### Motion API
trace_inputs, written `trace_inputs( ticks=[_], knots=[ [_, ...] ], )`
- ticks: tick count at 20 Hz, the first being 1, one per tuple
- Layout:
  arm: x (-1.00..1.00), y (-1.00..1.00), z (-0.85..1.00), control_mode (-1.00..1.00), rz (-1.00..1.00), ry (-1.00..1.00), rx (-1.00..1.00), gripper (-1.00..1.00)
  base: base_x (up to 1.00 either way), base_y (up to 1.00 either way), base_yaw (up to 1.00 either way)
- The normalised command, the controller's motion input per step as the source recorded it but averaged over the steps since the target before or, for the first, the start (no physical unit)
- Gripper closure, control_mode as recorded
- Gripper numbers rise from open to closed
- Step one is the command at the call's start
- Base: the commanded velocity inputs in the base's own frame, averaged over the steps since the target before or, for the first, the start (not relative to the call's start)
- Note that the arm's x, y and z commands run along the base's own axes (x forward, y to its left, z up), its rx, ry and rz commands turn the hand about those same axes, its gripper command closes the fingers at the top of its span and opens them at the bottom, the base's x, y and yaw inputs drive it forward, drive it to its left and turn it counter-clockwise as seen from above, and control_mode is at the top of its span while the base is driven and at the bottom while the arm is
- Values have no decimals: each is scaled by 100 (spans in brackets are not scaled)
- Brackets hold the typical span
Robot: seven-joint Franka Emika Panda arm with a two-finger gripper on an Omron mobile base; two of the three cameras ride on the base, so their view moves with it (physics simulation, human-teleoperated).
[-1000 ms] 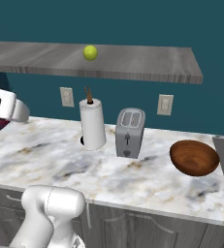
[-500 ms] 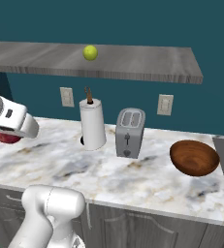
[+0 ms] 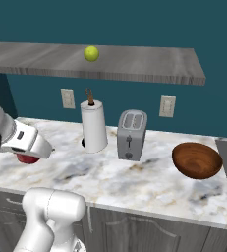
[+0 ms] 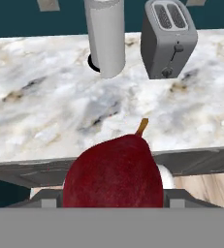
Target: Pick the pears from the cabinet and place them in one bowl. Pick the sweet potato from the sink and place it in the other bowl.
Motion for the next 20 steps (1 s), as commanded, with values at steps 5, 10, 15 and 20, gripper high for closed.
trace_inputs(
  ticks=[5, 10, 15, 20],
  knots=[
    [5, -61, -11, -100, -6, 11, -1, 100, 0, 0, 0],
    [0, -48, 0, -100, -2, 7, 0, 100, 0, 0, 0],
    [0, 0, 0, -100, 0, 1, 0, 100, 0, 0, 0],
    [0, 0, 0, -100, 0, 0, 0, 100, 0, 0, 0]
  ],
)
